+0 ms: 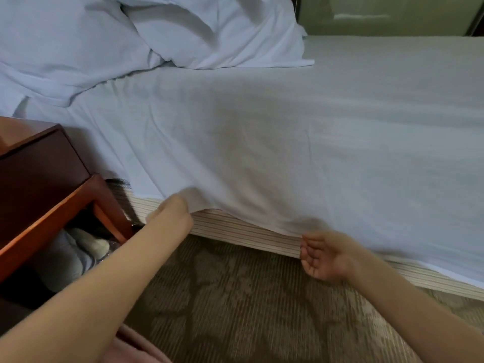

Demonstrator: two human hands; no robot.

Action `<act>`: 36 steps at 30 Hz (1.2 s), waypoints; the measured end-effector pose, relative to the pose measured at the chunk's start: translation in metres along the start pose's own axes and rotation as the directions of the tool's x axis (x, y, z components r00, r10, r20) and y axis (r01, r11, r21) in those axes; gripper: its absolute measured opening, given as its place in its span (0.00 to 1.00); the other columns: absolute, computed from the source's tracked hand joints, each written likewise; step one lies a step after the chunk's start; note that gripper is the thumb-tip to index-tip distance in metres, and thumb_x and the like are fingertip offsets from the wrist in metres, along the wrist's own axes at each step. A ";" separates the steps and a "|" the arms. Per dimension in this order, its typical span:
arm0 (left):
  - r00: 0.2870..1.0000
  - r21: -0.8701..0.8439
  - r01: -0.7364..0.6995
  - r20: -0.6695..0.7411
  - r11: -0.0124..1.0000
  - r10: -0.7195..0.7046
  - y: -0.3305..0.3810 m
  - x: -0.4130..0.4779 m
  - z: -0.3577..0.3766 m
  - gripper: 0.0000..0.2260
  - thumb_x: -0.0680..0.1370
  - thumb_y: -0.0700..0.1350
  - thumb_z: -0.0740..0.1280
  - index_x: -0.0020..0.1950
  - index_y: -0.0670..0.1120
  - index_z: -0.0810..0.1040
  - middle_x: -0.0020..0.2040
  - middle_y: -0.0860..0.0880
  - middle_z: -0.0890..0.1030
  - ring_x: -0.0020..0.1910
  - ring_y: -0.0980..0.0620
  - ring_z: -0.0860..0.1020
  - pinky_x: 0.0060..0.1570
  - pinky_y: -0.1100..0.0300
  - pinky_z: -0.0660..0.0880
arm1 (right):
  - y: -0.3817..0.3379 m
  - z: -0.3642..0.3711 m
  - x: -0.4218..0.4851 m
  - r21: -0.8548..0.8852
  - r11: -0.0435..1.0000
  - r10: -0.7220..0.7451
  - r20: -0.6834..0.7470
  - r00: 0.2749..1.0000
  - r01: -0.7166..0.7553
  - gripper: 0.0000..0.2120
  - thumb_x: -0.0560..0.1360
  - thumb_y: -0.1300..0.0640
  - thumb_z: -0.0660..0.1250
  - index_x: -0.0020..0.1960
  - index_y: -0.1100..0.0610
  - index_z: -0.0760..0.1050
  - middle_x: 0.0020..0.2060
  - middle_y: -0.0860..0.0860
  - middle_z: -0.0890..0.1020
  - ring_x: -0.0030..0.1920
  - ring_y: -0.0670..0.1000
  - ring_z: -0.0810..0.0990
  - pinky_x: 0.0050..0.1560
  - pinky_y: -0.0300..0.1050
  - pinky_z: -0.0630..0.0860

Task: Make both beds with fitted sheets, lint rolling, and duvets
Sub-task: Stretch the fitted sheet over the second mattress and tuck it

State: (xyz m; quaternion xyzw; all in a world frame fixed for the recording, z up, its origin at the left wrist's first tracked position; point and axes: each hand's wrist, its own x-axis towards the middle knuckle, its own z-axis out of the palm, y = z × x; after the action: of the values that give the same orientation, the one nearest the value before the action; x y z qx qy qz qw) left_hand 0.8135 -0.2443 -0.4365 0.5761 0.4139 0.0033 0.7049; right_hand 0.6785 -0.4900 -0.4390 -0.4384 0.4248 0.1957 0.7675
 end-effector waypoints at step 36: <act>0.686 -0.056 0.334 0.699 0.941 -0.202 -0.005 -0.045 0.033 0.44 0.62 0.71 0.70 0.65 0.40 0.69 0.61 0.38 0.76 0.60 0.39 0.76 0.62 0.49 0.69 | -0.037 -0.021 0.011 0.583 0.743 -0.477 0.117 0.871 0.329 0.52 0.35 0.70 0.83 0.59 0.64 0.73 0.54 0.61 0.81 0.58 0.58 0.79 0.67 0.55 0.69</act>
State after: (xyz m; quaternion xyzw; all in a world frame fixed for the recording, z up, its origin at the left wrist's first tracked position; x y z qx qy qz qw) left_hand 0.8013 -0.2947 -0.4153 0.4037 0.2030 -0.2754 0.8485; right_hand 0.6999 -0.5284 -0.4344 -0.2540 0.2529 -0.0500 0.9322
